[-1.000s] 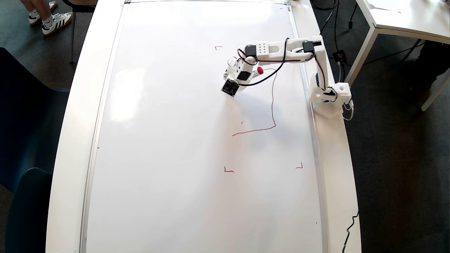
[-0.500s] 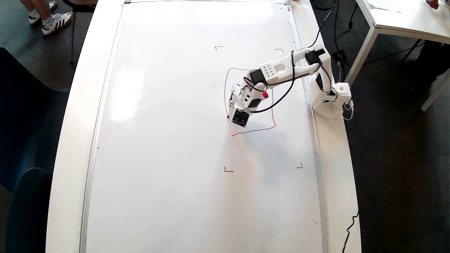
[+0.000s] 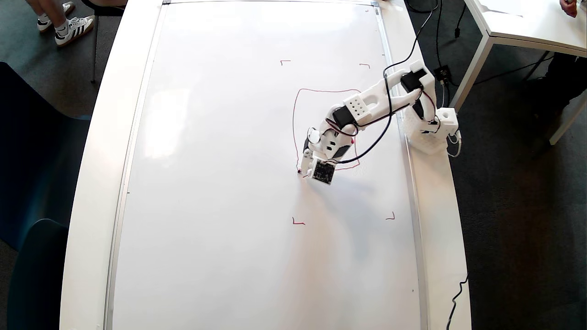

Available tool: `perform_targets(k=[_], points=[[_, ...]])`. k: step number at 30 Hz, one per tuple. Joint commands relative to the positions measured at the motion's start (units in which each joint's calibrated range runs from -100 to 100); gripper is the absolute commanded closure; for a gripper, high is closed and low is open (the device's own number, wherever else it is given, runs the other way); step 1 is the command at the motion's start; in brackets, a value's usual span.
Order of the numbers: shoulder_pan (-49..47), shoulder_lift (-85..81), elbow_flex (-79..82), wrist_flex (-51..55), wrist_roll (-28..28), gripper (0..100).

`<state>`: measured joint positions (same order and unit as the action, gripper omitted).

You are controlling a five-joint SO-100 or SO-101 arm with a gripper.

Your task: Draw on a whiteboard a robot head using a pen attached to the gripper

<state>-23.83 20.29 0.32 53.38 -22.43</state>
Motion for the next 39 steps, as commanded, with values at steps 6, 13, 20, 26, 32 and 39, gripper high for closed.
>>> perform_targets(k=[6,13,20,26,32,39], points=[[-2.7,-0.7,-0.4,-0.1,-0.8,99],[-2.3,-1.0,-0.6,-0.1,-0.7,99],[-2.2,-5.0,-2.2,0.5,-0.6,99],[-1.6,-10.8,-0.3,0.8,-0.3,99],[0.3,-14.5,6.3,0.8,-0.3,99],[2.1,-19.5,14.3,0.8,-0.3,99]])
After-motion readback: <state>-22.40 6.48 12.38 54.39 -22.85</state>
